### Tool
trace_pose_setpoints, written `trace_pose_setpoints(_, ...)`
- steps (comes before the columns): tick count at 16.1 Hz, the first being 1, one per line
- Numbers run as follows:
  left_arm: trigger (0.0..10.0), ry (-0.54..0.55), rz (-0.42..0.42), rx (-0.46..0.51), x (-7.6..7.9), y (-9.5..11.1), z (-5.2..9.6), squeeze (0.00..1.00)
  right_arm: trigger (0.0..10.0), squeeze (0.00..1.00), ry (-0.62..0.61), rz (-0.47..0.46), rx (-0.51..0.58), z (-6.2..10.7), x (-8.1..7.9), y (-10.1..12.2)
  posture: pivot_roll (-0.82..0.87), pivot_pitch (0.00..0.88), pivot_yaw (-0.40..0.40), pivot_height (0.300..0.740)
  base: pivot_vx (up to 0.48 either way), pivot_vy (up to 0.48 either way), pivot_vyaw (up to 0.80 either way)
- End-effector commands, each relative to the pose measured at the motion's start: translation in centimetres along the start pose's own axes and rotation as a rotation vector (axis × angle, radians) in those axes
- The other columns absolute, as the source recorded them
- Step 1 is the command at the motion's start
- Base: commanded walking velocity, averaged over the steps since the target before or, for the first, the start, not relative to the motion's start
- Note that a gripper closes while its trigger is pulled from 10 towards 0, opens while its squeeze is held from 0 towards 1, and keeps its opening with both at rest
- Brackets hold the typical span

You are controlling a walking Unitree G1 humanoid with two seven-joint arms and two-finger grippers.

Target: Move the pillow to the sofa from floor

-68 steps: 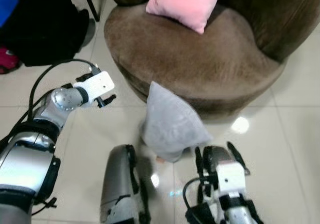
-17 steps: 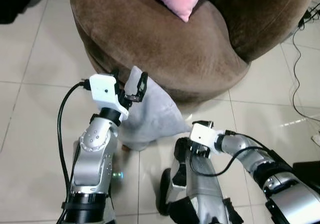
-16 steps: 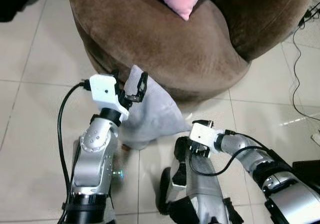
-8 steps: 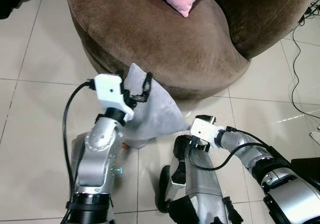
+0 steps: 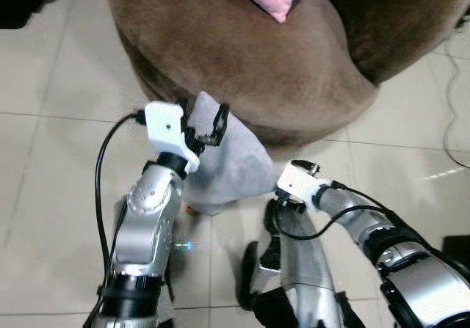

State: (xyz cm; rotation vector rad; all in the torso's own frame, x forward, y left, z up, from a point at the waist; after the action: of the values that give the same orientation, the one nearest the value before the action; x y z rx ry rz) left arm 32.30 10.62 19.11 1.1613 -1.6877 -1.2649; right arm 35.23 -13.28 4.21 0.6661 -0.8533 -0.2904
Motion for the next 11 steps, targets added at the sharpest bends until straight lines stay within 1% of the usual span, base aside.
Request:
trace_pose_setpoints(1,10.0,-0.039,0.016,-0.036,0.86,-0.8,0.16,0.0,10.0,1.0,-0.012,-0.053,-0.058,0.46,-0.46,-1.65,0.15,0.341,-0.184,0.525,0.0,0.0,0.0)
trace_pose_setpoints(6,10.0,-0.058,0.003,-0.032,0.59,-0.47,-0.14,0.0,10.0,1.0,-0.049,-0.087,-0.057,0.2,-0.61,-1.37,0.15,0.329,-0.165,0.525,0.0,0.0,0.0)
trace_pose_setpoints(11,10.0,-0.087,0.001,-0.041,0.97,-0.66,-0.51,0.0,10.0,1.0,-0.072,-0.1,-0.067,0.19,-0.49,-1.48,0.15,0.305,-0.145,0.525,0.0,0.0,0.0)
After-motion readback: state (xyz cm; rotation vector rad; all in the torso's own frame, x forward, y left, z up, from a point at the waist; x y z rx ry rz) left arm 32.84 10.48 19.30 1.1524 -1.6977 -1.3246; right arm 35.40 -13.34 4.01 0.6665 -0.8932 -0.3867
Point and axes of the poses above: a point about 5 cm out from each wrist's last joint towards the gripper, its own z axis pointing back from the gripper into the wrist, its own y axis along the axis of the wrist's last joint, x = y × z, the point moved 2 cm from there along -z, pointing out of the wrist towards the gripper, and after that the axes turned 1 degree about -z, right-handed, at the moved point
